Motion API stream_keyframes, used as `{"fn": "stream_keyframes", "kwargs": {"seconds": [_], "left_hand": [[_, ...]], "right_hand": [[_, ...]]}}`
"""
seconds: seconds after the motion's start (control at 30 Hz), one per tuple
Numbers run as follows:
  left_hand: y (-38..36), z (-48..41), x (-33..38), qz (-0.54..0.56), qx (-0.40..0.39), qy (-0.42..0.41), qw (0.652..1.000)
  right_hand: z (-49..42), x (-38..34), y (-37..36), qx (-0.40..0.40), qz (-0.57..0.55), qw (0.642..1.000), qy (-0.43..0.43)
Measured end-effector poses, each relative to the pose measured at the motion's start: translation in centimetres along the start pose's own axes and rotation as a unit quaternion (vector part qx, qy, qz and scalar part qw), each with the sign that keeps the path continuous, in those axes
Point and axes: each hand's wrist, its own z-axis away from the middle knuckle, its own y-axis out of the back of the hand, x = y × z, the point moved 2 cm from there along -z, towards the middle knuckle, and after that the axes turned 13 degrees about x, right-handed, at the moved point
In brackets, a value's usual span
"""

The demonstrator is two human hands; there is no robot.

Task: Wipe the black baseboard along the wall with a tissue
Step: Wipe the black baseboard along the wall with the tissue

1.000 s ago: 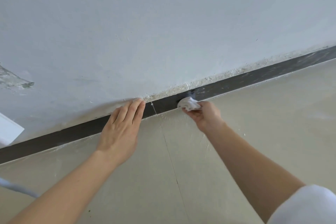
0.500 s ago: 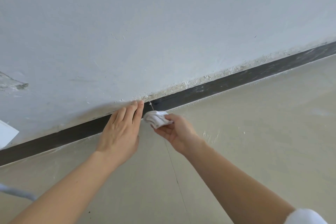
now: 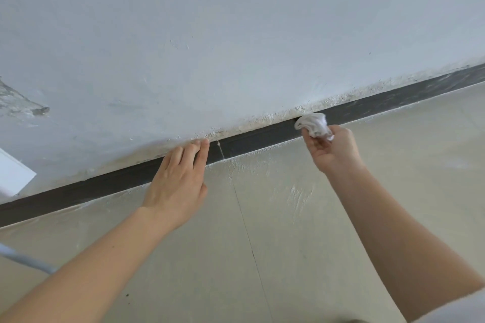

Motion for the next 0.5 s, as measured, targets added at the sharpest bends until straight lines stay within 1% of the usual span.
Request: {"fn": "stream_keyframes", "kwargs": {"seconds": [0.1, 0.13, 0.2, 0.27, 0.33, 0.4, 0.47, 0.5], "left_hand": [[0.1, 0.0, 0.1, -0.005, -0.001, 0.001, 1.0], [0.1, 0.0, 0.2, -0.006, 0.0, 0.002, 1.0], [0.2, 0.0, 0.3, -0.009, 0.001, 0.002, 1.0], [0.1, -0.1, 0.3, -0.008, 0.003, 0.004, 1.0], [0.1, -0.2, 0.3, -0.002, 0.007, 0.008, 1.0], [0.0, -0.2, 0.2, 0.003, 0.009, 0.008, 1.0], [0.1, -0.1, 0.2, 0.007, 0.009, 0.008, 1.0], [0.1, -0.1, 0.2, 0.009, 0.01, 0.008, 1.0]], "right_hand": [[0.0, 0.2, 0.8, 0.014, -0.017, 1.0, 0.012], [0.1, 1.1, 0.9, 0.009, 0.004, 1.0, 0.002], [0.5, 4.1, 0.9, -0.013, 0.081, 0.996, -0.035], [1.2, 7.5, 0.7, -0.04, 0.157, 0.983, -0.08], [2.3, 10.4, 0.3, -0.076, 0.2, 0.971, -0.106], [3.5, 12.2, -0.6, -0.117, 0.205, 0.965, -0.116], [4.5, 12.5, -1.8, -0.154, 0.171, 0.965, -0.127], [4.6, 12.0, -2.4, -0.16, 0.149, 0.967, -0.13]]}}
